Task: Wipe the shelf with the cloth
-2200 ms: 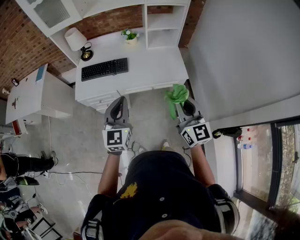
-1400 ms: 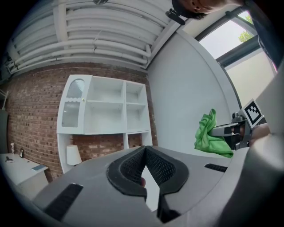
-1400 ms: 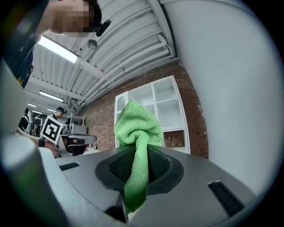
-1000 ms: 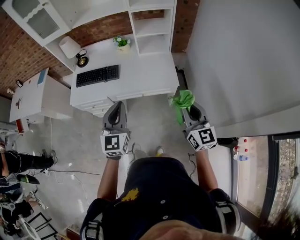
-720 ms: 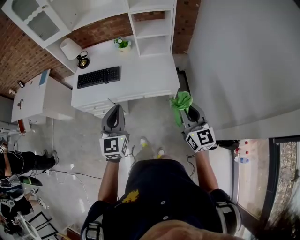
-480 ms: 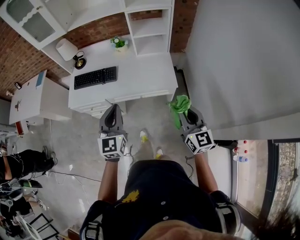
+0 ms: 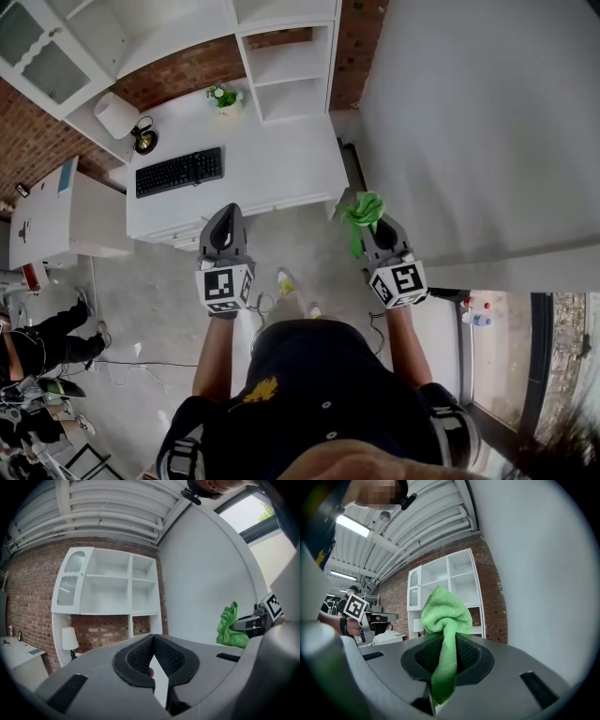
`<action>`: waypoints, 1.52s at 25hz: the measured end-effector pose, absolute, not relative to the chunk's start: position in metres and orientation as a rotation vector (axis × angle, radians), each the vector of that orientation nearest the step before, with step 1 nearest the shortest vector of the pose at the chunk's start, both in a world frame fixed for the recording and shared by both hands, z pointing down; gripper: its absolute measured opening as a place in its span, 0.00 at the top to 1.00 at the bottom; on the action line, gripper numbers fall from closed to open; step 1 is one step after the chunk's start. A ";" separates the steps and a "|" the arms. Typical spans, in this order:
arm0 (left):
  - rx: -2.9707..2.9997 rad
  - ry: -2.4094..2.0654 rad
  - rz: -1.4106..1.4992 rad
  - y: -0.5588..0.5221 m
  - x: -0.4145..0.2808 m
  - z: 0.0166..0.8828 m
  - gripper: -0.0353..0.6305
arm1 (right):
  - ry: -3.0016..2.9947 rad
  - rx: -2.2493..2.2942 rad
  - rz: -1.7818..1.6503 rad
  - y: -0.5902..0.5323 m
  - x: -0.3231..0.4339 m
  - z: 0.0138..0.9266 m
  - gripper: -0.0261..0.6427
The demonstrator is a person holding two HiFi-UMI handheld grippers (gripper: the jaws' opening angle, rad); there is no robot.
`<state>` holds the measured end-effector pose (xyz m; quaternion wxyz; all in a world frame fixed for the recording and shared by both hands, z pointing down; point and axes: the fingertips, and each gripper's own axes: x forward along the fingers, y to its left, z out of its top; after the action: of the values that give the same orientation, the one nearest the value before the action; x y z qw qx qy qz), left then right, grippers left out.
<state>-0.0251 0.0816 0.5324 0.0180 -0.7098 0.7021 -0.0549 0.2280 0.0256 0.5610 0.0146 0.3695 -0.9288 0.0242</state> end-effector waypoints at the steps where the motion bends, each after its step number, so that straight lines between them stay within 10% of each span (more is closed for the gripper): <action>1: -2.207 2.181 -0.170 0.076 -0.031 0.531 0.92 | -2.891 1.153 0.071 0.020 0.223 0.558 0.89; 38: -2.162 2.228 -0.102 -0.104 -0.197 0.509 0.92 | -2.861 1.138 0.053 -0.147 0.080 0.534 0.89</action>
<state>-0.1969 -0.1038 0.5092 0.0179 -0.6960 0.7171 -0.0328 0.0796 -0.1466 0.5345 0.0312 0.3695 -0.9286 0.0171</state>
